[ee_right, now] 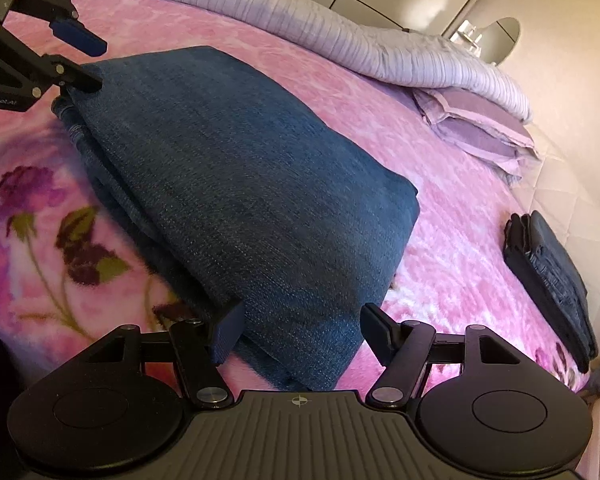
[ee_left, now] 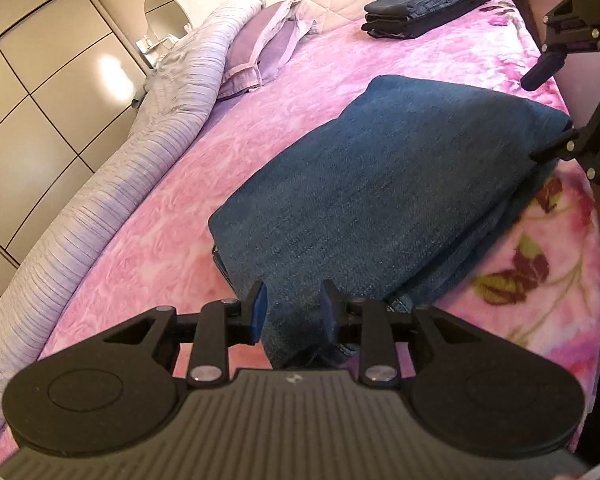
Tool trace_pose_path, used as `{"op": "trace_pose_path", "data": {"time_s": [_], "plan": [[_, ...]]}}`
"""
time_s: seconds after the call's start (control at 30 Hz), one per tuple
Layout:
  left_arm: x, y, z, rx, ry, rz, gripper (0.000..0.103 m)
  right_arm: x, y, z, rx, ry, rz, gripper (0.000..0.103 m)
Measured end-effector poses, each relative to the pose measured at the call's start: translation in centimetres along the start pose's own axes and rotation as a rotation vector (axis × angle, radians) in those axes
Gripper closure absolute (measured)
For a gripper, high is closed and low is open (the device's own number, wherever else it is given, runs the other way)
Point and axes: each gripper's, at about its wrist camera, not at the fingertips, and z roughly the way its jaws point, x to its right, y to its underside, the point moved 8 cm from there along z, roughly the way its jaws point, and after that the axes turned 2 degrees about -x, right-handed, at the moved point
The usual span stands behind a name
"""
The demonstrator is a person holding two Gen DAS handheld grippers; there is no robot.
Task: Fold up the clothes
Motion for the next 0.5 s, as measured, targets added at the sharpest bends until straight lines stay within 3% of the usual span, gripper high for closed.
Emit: {"op": "trace_pose_path", "data": {"time_s": [0.23, 0.37, 0.5], "plan": [[-0.1, 0.4, 0.2, 0.0, 0.0, -0.007, 0.081, -0.8, 1.1, 1.0, -0.053, -0.018, -0.054, 0.034], [0.1, 0.2, 0.1, 0.0, 0.0, 0.006, 0.081, -0.6, 0.8, -0.5, 0.082, 0.007, -0.027, 0.034], [0.1, -0.1, 0.0, -0.006, 0.003, 0.032, 0.081, -1.1, 1.5, 0.2, 0.017, 0.0, -0.063, 0.034]]}}
